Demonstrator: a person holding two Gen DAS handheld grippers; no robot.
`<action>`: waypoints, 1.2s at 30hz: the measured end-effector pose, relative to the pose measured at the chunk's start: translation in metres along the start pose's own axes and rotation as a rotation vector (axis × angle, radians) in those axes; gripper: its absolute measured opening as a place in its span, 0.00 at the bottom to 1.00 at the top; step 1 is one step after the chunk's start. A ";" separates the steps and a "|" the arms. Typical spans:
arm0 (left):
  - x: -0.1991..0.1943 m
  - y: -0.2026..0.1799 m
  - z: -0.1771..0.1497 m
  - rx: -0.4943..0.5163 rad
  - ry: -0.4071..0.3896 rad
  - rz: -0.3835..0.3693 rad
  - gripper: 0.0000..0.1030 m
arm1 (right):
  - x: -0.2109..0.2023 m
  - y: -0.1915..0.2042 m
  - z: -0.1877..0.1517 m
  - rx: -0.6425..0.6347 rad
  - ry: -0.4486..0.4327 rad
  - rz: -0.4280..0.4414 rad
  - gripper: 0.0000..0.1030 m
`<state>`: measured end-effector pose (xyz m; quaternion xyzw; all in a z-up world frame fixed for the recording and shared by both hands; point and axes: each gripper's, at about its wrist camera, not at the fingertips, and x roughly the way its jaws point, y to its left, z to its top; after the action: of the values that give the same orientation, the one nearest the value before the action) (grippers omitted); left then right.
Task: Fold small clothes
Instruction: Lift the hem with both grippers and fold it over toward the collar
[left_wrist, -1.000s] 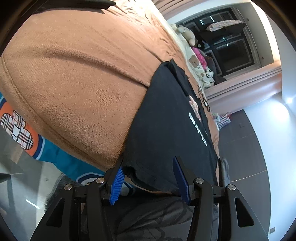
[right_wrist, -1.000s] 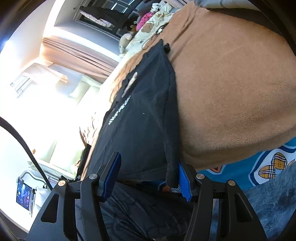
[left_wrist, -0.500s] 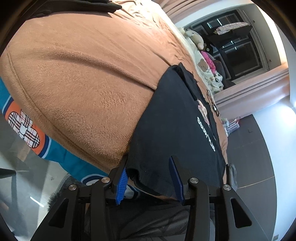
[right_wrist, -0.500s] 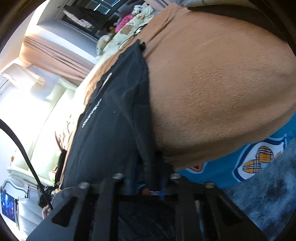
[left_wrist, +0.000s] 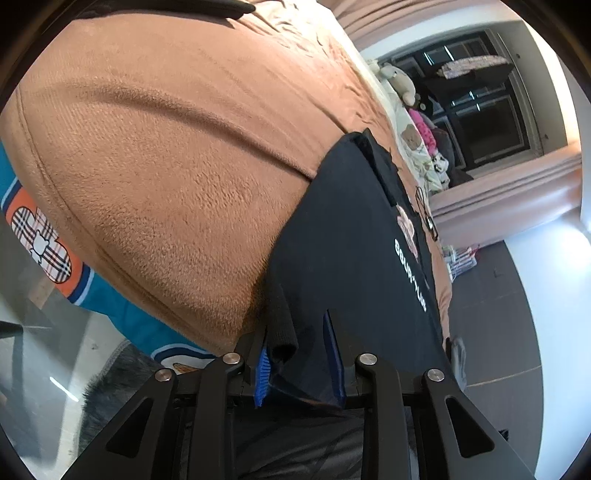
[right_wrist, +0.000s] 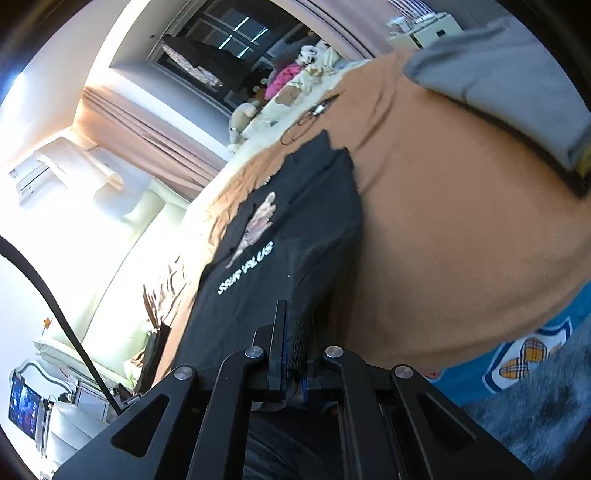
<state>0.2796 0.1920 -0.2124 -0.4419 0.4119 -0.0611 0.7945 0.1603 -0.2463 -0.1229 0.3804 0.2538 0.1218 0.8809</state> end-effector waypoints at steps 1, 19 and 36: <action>0.001 0.000 0.001 -0.001 0.000 0.022 0.05 | 0.001 0.000 0.000 0.000 -0.001 0.001 0.02; -0.082 -0.040 0.021 0.039 -0.177 -0.164 0.05 | -0.015 0.014 0.008 -0.003 -0.044 0.017 0.02; -0.165 -0.051 -0.008 0.125 -0.224 -0.221 0.04 | -0.053 0.017 -0.004 -0.002 -0.056 0.072 0.01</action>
<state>0.1803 0.2323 -0.0775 -0.4382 0.2652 -0.1238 0.8499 0.1129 -0.2542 -0.0936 0.3919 0.2150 0.1430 0.8831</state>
